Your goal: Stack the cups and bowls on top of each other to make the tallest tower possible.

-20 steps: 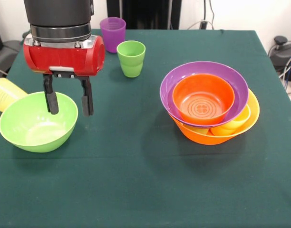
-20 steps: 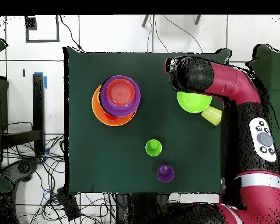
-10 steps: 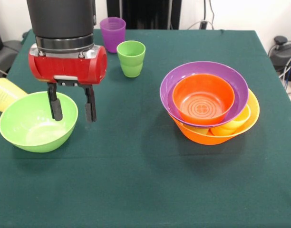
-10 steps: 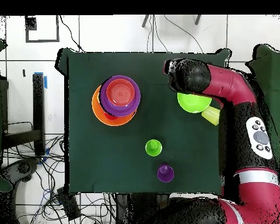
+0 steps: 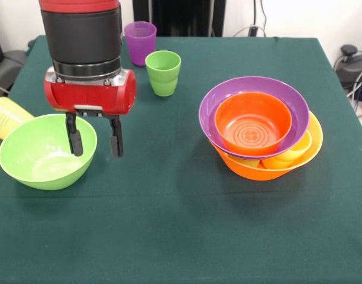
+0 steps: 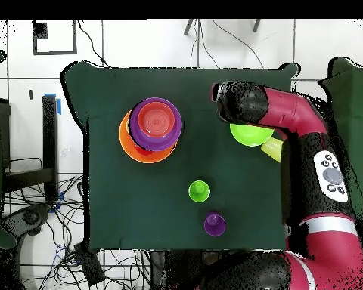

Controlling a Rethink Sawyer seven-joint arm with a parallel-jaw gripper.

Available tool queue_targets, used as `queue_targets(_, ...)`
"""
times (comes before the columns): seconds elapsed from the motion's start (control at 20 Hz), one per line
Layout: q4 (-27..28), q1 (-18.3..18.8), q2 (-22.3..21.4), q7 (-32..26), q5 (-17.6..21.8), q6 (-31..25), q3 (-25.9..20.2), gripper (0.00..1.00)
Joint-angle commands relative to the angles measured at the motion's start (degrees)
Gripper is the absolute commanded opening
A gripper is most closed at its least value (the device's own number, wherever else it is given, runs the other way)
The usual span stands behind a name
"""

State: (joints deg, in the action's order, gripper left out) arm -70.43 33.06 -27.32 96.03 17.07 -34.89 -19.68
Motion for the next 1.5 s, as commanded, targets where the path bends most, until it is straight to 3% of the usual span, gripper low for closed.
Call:
queue_targets(0.05, -3.3, -0.3, 2.9, -5.6, 5.1, 3.1, -2.4, 1.0)
queue_targets(1.5, -2.6, -1.0, 3.0, -2.7, 6.4, -1.9, 1.9, 1.0)
